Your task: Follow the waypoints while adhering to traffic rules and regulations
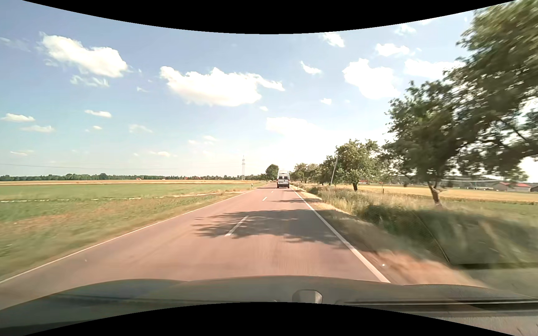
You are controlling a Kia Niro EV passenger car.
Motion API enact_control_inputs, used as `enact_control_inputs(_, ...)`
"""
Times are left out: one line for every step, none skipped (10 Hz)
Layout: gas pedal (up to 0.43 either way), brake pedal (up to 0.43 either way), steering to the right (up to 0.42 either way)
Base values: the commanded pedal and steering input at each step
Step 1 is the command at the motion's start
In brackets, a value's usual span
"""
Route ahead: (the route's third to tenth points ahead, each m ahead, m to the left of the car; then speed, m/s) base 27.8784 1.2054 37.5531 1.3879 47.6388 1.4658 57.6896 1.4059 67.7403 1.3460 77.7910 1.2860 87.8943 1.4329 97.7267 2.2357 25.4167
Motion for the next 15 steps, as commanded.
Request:
enact_control_inputs(0.110,0.006,0.000)
enact_control_inputs(0.110,0.006,0.000)
enact_control_inputs(0.110,0.006,0.001)
enact_control_inputs(0.110,0.006,0.001)
enact_control_inputs(0.110,0.006,0.001)
enact_control_inputs(0.110,0.006,0.001)
enact_control_inputs(0.110,0.006,0.000)
enact_control_inputs(0.110,0.006,0.001)
enact_control_inputs(0.110,0.006,0.000)
enact_control_inputs(0.110,0.006,0.001)
enact_control_inputs(0.110,0.006,0.000)
enact_control_inputs(0.110,0.006,0.001)
enact_control_inputs(0.118,0.006,0.003)
enact_control_inputs(0.118,0.006,0.004)
enact_control_inputs(0.118,0.006,0.003)
